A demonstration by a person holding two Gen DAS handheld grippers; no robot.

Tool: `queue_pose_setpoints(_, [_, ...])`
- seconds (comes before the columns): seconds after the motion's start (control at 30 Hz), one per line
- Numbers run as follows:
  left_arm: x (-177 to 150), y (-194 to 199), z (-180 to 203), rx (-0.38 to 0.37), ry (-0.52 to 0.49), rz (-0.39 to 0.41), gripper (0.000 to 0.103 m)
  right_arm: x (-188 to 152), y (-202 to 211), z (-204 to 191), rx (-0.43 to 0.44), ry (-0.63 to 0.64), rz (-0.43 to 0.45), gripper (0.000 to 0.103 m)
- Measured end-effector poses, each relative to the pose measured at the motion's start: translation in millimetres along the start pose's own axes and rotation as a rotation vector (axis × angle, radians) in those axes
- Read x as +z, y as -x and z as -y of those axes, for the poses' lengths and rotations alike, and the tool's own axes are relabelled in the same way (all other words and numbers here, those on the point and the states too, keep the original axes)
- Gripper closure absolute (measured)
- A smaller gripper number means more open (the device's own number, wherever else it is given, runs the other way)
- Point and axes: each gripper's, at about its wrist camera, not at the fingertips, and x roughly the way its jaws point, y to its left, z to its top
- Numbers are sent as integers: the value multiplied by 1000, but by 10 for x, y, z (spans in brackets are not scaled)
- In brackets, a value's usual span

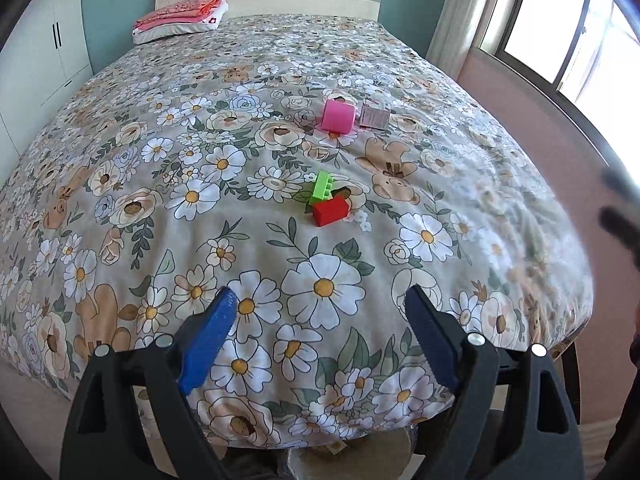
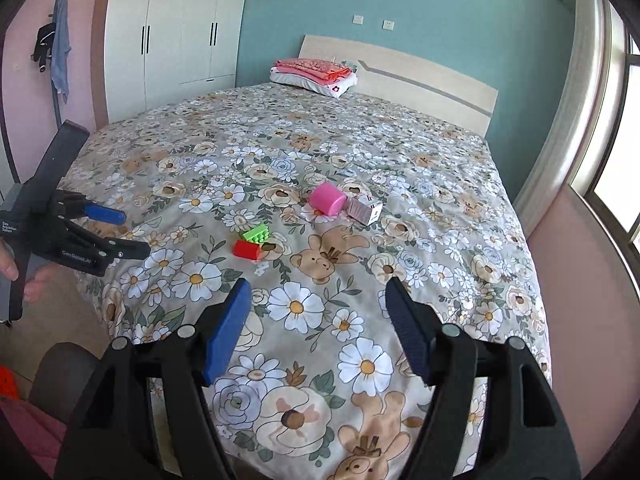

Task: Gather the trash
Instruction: 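Move both tools back over the bed toward the remaining items, then grasp the green toy block with left tool while right tool grasps white medicine box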

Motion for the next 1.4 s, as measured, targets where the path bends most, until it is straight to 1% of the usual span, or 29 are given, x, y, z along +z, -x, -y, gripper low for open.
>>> queue_pose_setpoints(0.1, [201, -214, -2, 9, -1, -8, 15, 127, -295, 211, -10, 27, 21, 21])
queue_pose_setpoints(0.17, [334, -376, -2, 20, -4, -17, 15, 196, -517, 348, -17, 46, 22, 20])
queue_pose_setpoints(0.3, [559, -705, -1, 44, -11, -36, 15, 296, -1023, 566, -25, 77, -7, 20])
queue_pose_setpoints(0.4, [710, -961, 9, 42, -7, -55, 15, 333, -1385, 700, -7, 78, -26, 20])
queue_pose_setpoints(0.5, [827, -1214, 56, 59, -27, -64, 15, 364, -1753, 826, 19, 79, -39, 20])
queue_pose_setpoints(0.6, [893, -1428, 111, 68, -65, -73, 15, 398, -2150, 946, 27, 80, -56, 20])
queue_pose_setpoints(0.67, [917, -1548, 144, 77, -95, -77, 15, 400, -2404, 1001, 49, 92, -73, 20])
queue_pose_setpoints(0.77, [944, -1706, 145, 77, -114, -85, 15, 414, -2785, 1045, 113, 113, -110, 20])
queue_pose_setpoints(0.83, [966, -1800, 121, 68, -107, -93, 15, 423, -3028, 1083, 171, 110, -138, 20])
queue_pose_setpoints(0.9, [980, -1878, 100, 59, -97, -100, 15, 446, -3235, 1109, 202, 115, -151, 20])
queue_pose_setpoints(1.03, [1001, -1971, 98, 39, -99, -102, 15, 526, -3592, 1191, 206, 131, -153, 20])
queue_pose_setpoints(1.17, [1013, -2078, 111, 28, -111, -108, 15, 587, -3926, 1184, 261, 166, -184, 20])
queue_pose_setpoints(1.23, [1017, -2133, 106, 16, -109, -115, 16, 598, -4083, 1129, 253, 200, -195, 20])
queue_pose_setpoints(1.4, [1053, -2217, 61, 6, -106, -118, 27, 649, -4436, 1055, 253, 213, -228, 20])
